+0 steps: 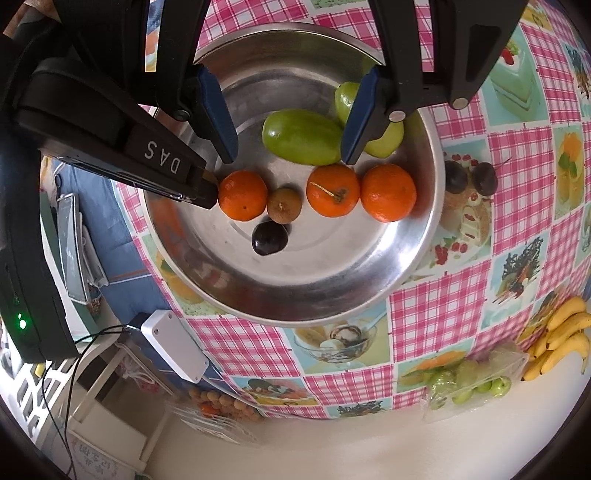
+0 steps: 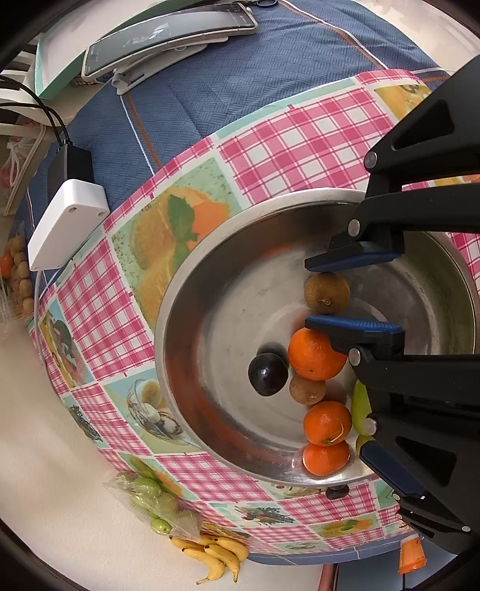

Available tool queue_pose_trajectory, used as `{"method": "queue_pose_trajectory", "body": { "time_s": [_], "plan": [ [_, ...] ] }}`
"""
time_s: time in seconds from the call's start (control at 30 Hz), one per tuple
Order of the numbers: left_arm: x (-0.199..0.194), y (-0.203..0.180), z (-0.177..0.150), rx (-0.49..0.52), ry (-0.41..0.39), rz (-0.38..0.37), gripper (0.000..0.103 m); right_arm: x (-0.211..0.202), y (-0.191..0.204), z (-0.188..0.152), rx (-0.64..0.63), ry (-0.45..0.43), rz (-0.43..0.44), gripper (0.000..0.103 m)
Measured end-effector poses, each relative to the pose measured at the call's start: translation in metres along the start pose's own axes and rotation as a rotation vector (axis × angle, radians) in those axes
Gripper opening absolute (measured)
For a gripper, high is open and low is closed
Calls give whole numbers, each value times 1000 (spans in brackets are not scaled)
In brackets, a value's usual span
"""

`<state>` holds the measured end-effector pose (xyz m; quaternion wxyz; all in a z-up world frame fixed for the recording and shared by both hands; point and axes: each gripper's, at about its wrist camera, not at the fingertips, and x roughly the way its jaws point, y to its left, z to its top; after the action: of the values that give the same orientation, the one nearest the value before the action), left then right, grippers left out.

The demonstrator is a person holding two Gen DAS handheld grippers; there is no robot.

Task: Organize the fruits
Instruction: 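Open the left gripper dropping the green fruit while the right gripper releases the kiwi in the bowl, then withdraw both tools from the bowl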

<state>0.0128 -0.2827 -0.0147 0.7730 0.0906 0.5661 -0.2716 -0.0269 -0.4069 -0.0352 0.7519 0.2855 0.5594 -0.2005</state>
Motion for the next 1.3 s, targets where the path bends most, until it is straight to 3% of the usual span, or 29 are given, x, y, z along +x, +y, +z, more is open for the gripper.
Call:
{"method": "queue_pose_trajectory", "body": {
  "time_s": [0.43, 0.83, 1.3],
  "plan": [
    [-19, 11, 5, -33, -46, -7, 62, -20, 4, 2, -7, -50, 18, 26],
    [-19, 38, 7, -96, -39, 9, 62, -35, 12, -5, -6, -73, 24, 26],
    [-33, 94, 2, -259, -53, -2, 62, -39, 30, -25, -61, -62, -8, 26]
  ]
}}
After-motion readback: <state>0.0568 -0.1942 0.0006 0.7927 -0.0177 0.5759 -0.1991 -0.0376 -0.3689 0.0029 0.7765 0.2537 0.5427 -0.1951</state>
